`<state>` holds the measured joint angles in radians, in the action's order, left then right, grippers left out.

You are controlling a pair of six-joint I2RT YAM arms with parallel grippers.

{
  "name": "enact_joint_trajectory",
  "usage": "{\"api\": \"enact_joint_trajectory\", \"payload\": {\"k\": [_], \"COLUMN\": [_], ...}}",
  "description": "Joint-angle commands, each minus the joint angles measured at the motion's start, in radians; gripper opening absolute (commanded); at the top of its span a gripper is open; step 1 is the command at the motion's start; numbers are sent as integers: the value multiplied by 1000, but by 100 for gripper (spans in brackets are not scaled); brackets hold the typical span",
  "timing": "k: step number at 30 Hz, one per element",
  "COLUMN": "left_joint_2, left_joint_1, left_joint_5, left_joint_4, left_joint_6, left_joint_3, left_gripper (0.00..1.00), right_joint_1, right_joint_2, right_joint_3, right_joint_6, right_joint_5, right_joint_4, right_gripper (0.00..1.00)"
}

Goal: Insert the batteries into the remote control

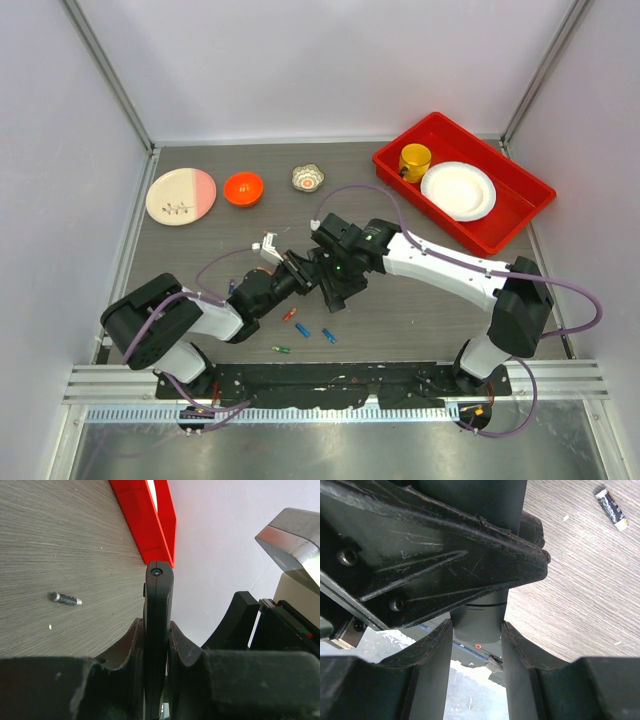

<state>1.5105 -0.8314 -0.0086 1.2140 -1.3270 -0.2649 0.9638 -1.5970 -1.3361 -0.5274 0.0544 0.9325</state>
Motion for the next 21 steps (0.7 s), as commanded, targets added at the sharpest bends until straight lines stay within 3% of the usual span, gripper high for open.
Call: {"api": "enact_joint_trajectory", "payload": {"k": [1, 17, 21], "left_joint_2": [-47, -41, -62], "left_joint_1": [-55, -86, -77], "left_joint_5": [67, 61, 18], "left_joint_4": [332, 332, 320], "left_joint_6": [-49, -26, 23], "left_joint_3": [-51, -65, -40], "left_gripper": [0, 0, 0], "right_joint_1": [-45, -88, -88], "right_joint_2": [11, 2, 54], "right_joint_3": [-15, -17, 0], "right_joint_6": [-2, 21, 33], "right_joint_5": [-88, -30, 21], "right_joint_4": [-110, -167, -170], "right_gripper": [1, 1, 28]}}
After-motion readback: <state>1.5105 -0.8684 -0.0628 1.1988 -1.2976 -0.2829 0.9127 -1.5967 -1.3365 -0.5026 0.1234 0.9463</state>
